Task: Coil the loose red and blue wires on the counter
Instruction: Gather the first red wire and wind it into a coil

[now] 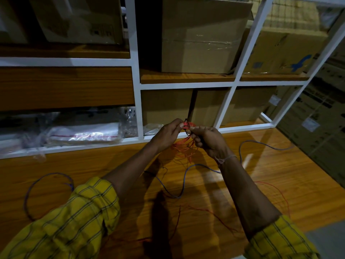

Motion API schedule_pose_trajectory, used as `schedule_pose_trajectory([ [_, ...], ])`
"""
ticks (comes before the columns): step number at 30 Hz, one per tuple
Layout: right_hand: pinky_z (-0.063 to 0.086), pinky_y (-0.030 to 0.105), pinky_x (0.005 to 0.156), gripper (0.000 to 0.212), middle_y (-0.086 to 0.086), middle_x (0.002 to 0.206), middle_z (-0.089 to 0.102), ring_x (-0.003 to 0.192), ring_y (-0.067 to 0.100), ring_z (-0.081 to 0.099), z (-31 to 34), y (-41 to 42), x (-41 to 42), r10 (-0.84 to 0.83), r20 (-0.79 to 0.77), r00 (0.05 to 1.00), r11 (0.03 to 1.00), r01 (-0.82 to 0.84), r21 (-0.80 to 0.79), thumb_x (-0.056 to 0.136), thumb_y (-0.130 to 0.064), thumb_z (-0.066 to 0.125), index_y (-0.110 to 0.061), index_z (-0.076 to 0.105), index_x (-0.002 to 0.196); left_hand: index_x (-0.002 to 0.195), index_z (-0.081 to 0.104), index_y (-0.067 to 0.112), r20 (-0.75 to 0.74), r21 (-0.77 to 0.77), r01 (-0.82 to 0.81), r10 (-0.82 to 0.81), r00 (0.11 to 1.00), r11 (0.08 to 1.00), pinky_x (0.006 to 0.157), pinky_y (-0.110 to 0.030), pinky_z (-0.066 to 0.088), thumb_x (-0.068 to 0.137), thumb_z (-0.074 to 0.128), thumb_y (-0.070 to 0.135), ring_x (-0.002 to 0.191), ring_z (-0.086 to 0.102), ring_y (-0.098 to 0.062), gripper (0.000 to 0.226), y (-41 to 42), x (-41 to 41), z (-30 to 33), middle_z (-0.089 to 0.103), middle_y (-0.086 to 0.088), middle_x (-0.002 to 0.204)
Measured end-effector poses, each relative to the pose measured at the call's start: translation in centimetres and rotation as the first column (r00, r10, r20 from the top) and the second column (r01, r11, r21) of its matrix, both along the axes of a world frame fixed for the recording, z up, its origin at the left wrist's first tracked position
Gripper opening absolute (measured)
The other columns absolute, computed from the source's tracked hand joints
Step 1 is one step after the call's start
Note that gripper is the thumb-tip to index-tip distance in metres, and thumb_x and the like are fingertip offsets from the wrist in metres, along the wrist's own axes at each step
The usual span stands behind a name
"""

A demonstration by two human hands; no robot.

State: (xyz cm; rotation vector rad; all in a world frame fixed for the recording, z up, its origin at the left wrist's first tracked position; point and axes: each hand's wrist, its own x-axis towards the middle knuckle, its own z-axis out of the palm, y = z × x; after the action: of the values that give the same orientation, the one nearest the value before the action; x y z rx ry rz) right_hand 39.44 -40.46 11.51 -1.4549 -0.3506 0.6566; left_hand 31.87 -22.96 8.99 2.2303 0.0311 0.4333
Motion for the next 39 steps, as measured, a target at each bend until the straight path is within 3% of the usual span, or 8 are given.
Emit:
schedule_pose_trajectory([
  [12, 0.027, 0.021, 0.042, 0.019, 0.003, 0.065, 0.053, 0.050, 0.010, 0.037, 0.26, 0.17, -0.20, -0.030, -0.031, 0.999, 0.999, 0.030, -0.021, 0.098, -0.010, 0.060, -0.001, 0.073, 0.086, 0.118, 0.054, 0.020, -0.008, 0.047, -0.004, 0.004, 1.000, 0.999, 0.059, -0.027, 0.038, 0.112, 0.037, 0.034, 0.067, 0.050, -0.005, 0.023, -0.06, -0.19, -0.26, 0.052, 0.010, 0.077],
  [30, 0.027, 0.024, 0.045, 0.020, 0.002, 0.063, 0.052, 0.051, 0.011, 0.038, -0.23, 0.43, -0.53, -0.055, -0.039, 0.998, 0.998, 0.055, -0.024, 0.096, -0.011, 0.061, -0.001, 0.074, 0.085, 0.125, 0.053, 0.017, -0.011, 0.044, -0.040, 0.041, 0.999, 0.998, 0.053, -0.011, 0.033, 0.112, 0.038, 0.030, 0.066, 0.049, 0.000, 0.024, -0.43, -0.20, -0.25, 0.050, 0.014, 0.076],
  [39, 0.028, 0.023, 0.044, 0.019, -0.001, 0.059, 0.053, 0.049, 0.009, 0.040, -0.16, 0.45, -0.62, -0.050, -0.055, 0.997, 0.999, 0.050, -0.007, 0.098, -0.010, 0.059, 0.000, 0.072, 0.089, 0.122, 0.054, 0.022, -0.007, -0.003, -0.022, 0.022, 1.000, 1.000, 0.061, -0.026, 0.038, 0.112, 0.037, 0.033, 0.069, 0.050, -0.004, 0.022, -0.06, -0.09, -0.55, 0.053, 0.013, 0.078],
])
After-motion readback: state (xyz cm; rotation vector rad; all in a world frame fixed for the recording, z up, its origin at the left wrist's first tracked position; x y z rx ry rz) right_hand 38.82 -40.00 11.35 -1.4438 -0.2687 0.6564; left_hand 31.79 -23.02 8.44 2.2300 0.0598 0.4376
